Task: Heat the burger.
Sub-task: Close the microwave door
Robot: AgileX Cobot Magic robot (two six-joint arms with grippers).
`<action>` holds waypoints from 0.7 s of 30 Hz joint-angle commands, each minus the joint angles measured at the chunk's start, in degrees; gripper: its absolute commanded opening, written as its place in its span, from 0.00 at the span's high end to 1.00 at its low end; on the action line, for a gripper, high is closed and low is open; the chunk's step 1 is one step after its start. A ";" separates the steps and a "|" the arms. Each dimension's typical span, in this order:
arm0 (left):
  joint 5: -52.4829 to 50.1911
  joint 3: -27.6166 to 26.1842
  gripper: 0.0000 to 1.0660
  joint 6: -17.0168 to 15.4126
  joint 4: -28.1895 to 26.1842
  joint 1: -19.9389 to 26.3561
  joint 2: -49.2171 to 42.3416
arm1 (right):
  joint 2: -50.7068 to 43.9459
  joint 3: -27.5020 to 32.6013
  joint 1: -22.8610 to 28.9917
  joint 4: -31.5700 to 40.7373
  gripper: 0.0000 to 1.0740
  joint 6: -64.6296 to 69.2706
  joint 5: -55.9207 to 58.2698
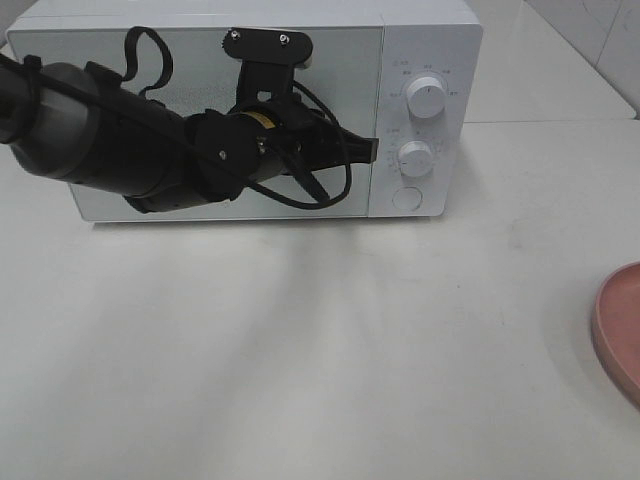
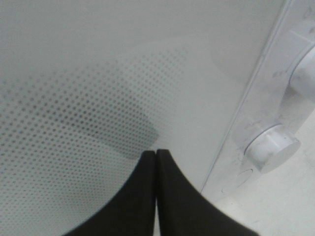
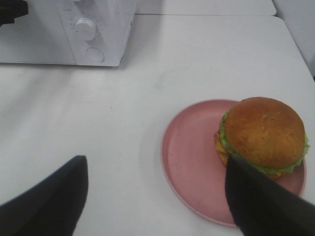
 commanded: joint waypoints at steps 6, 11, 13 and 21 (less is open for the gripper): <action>-8.25 -1.60 1.00 -0.34 -3.44 3.04 -0.17 | -1.55 0.17 -0.23 -0.06 0.30 -0.57 -0.74; -2.86 -1.03 1.00 -0.17 -3.44 2.29 -2.06 | -1.55 0.17 -0.23 -0.06 0.30 -0.57 -0.74; 0.40 1.49 1.00 0.06 -3.44 1.26 -4.64 | -1.55 0.17 -0.23 -0.06 0.30 -0.57 -0.74; 16.21 6.88 0.47 0.06 -3.50 0.52 -10.83 | -1.55 0.17 -0.23 -0.06 0.30 -0.57 -0.74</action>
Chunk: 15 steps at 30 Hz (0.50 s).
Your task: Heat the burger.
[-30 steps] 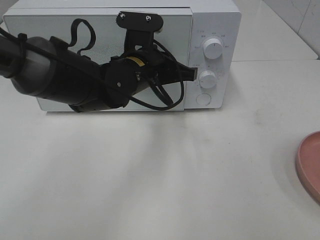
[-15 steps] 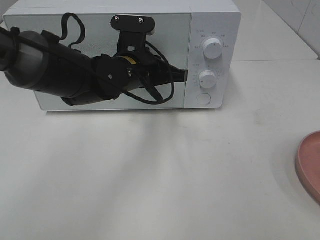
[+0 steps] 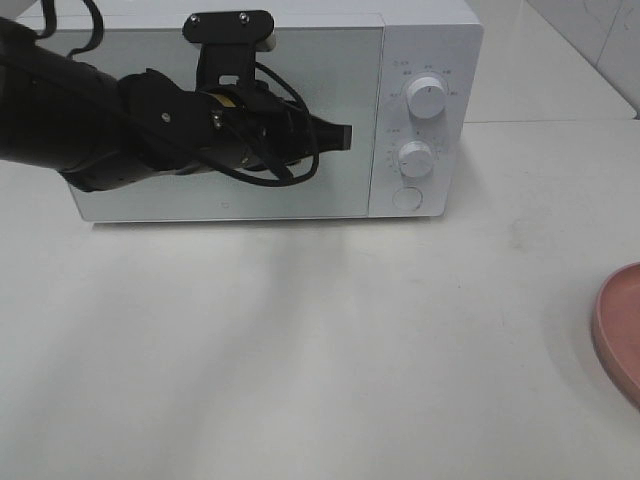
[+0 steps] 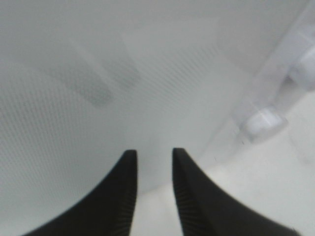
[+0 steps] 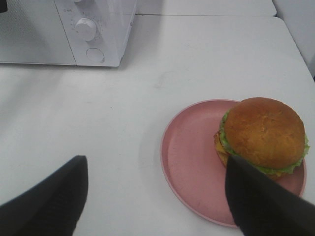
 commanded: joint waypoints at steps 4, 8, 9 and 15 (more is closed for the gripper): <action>12.61 2.06 0.05 0.06 -0.29 0.06 -3.78 | -1.55 0.17 -0.23 -0.06 0.30 -0.57 -0.74; 24.41 2.06 0.07 0.06 4.58 0.06 -5.73 | -1.55 0.17 -0.23 -0.06 0.30 -0.57 -0.74; 24.41 2.06 0.07 0.06 4.58 0.06 -5.73 | -1.55 0.17 -0.23 -0.06 0.30 -0.57 -0.74; 38.56 2.06 0.07 -0.40 13.81 0.06 -8.14 | -1.55 0.17 -0.23 -0.06 0.30 -0.57 -0.74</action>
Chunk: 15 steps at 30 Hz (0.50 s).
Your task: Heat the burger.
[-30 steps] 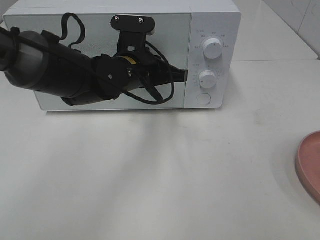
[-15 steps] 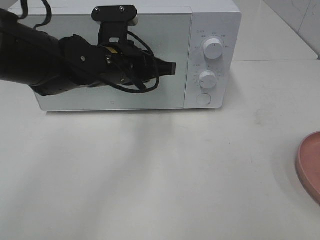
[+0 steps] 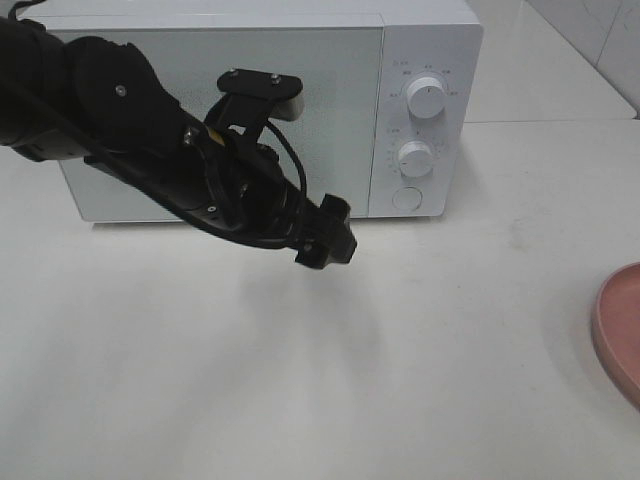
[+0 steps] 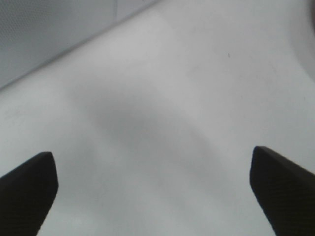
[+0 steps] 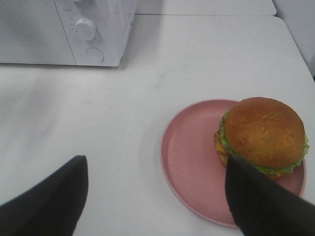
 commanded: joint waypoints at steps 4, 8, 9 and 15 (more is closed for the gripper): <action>17.36 0.06 0.08 -1.49 9.51 0.06 -4.30 | -1.55 0.17 -0.23 -0.06 0.30 -0.57 -0.74; 22.00 0.06 0.08 -4.24 11.17 0.92 -5.50 | -1.55 0.17 -0.23 -0.06 0.30 -0.57 -0.74; 24.47 0.06 0.08 -6.65 11.23 2.75 -6.30 | -1.55 0.17 -0.23 -0.06 0.30 -0.57 -0.74; 32.43 0.06 0.08 -7.45 11.17 9.74 -9.74 | -1.55 0.17 -0.23 -0.06 0.30 -0.57 -0.74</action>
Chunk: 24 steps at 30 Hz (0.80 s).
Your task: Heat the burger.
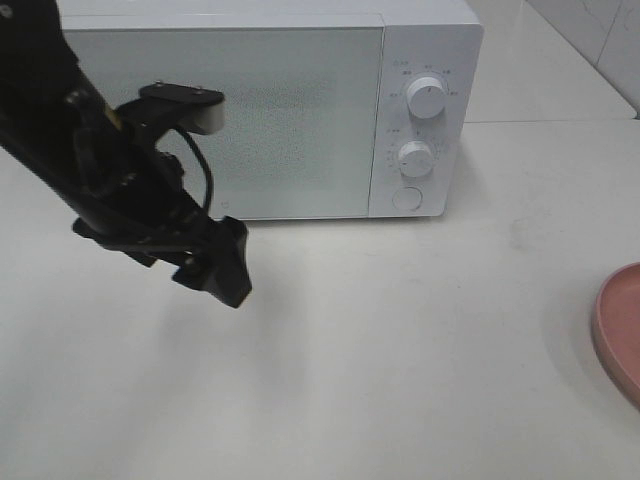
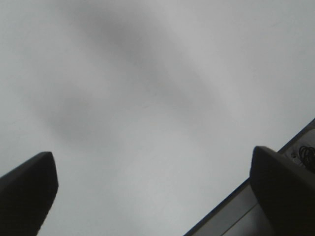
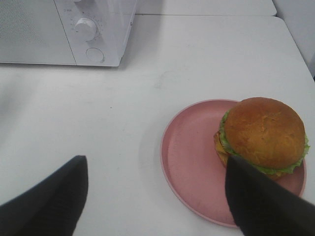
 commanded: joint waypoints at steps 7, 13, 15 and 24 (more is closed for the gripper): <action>11.29 0.06 0.08 -1.38 0.17 10.94 -7.68 | -1.55 0.17 -0.23 -0.06 0.30 -0.57 -0.74; 12.95 6.47 0.08 -1.60 0.29 20.91 -16.56 | -1.55 0.17 -0.23 -0.06 0.30 -0.57 -0.74; 13.41 7.85 0.08 -1.60 0.34 22.63 -18.16 | -1.55 0.17 -0.23 -0.06 0.30 -0.57 -0.74; 15.24 16.04 0.08 -2.81 0.57 34.09 -32.20 | -1.55 0.17 -0.23 -0.06 0.30 -0.57 -0.74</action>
